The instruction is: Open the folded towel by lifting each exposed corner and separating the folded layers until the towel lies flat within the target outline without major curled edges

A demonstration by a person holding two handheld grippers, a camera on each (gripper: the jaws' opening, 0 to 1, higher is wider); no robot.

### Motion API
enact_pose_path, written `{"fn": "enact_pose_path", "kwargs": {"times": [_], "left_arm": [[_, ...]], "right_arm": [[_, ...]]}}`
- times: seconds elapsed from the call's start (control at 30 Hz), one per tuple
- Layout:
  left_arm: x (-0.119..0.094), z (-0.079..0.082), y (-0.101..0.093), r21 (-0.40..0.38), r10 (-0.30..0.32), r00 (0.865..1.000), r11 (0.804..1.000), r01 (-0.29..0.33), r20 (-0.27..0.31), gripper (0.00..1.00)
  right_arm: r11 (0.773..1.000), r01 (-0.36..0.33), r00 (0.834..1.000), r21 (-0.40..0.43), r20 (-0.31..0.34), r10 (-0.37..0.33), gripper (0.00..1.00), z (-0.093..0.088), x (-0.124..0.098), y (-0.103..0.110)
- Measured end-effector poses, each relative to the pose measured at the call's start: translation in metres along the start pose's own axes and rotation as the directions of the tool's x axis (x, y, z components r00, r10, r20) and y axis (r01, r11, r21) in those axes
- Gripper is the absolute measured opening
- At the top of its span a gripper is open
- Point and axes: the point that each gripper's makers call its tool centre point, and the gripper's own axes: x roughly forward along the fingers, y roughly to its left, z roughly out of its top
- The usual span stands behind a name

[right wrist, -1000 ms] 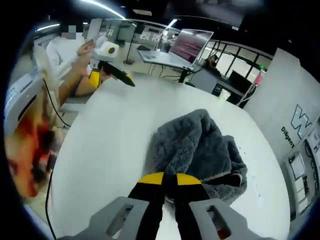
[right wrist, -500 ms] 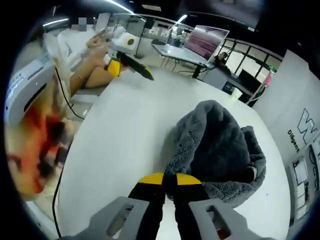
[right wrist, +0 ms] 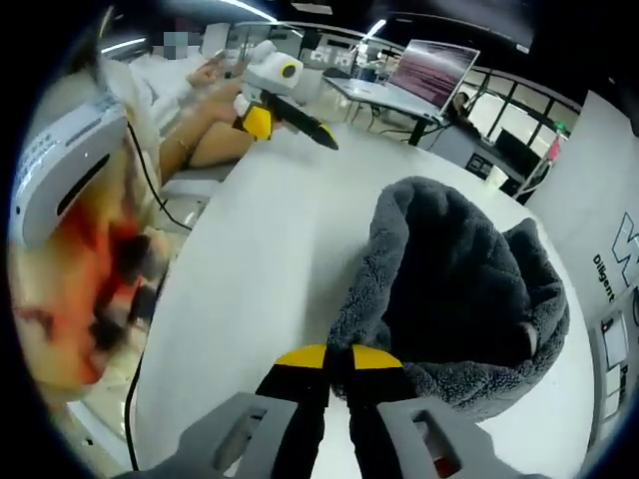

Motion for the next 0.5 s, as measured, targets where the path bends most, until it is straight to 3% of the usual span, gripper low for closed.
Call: {"fn": "enact_pose_path", "kwargs": {"times": [0.4,0.5], "left_arm": [[0.001,-0.001,0.000,-0.002,-0.003,1.000,1.000,0.003,-0.011,0.85],[0.000,-0.001,0.000,-0.002,-0.001,1.000,1.000,0.001,-0.012,0.85]], "right_arm": [[0.993,-0.120,0.988,-0.009,-0.102,0.118,0.01,-0.023,0.023,0.029],[0.992,-0.125,0.987,-0.001,-0.097,0.125,0.01,-0.024,0.024,0.029]]}}
